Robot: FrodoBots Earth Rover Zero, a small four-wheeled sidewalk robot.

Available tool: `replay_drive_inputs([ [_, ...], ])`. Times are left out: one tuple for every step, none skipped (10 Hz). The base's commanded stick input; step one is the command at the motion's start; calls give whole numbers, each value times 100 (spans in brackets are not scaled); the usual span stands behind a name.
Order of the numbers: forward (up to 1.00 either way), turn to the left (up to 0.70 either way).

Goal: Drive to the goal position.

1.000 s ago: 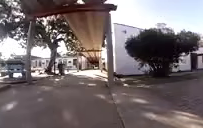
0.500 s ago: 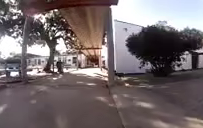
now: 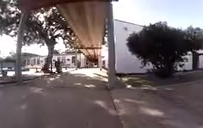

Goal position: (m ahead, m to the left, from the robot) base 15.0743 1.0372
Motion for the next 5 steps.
replay_drive_inputs([
  [50,0],
  [50,0],
  [50,0],
  [50,0],
  [50,0],
])
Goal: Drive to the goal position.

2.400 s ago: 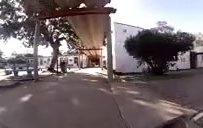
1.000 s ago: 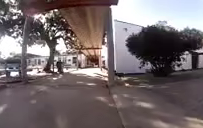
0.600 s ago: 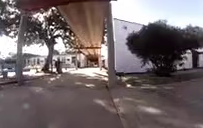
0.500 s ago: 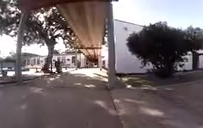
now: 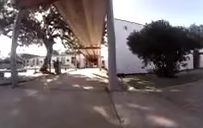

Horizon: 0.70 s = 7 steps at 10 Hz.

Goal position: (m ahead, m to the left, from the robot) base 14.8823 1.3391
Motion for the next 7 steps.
replay_drive_inputs([
  [50,0],
  [50,0],
  [50,20],
  [50,50],
  [50,50],
  [50,15],
  [50,0],
])
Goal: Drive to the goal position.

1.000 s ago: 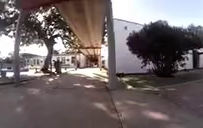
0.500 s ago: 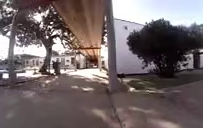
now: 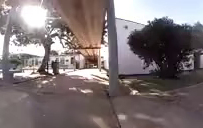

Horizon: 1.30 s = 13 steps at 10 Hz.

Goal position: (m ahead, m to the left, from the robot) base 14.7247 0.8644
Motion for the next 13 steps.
replay_drive_inputs([
  [50,2],
  [50,34],
  [50,38],
  [50,20],
  [50,2],
  [50,0],
  [50,0],
  [50,0],
  [50,0],
  [50,0],
  [50,0],
  [50,0],
  [50,7],
])
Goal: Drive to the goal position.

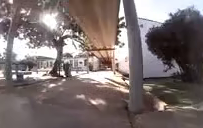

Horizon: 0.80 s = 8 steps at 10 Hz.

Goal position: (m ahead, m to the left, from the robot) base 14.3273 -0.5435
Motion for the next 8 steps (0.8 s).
replay_drive_inputs([
  [50,27],
  [50,46],
  [50,0],
  [50,0],
  [50,0],
  [50,0],
  [50,0],
  [50,0],
])
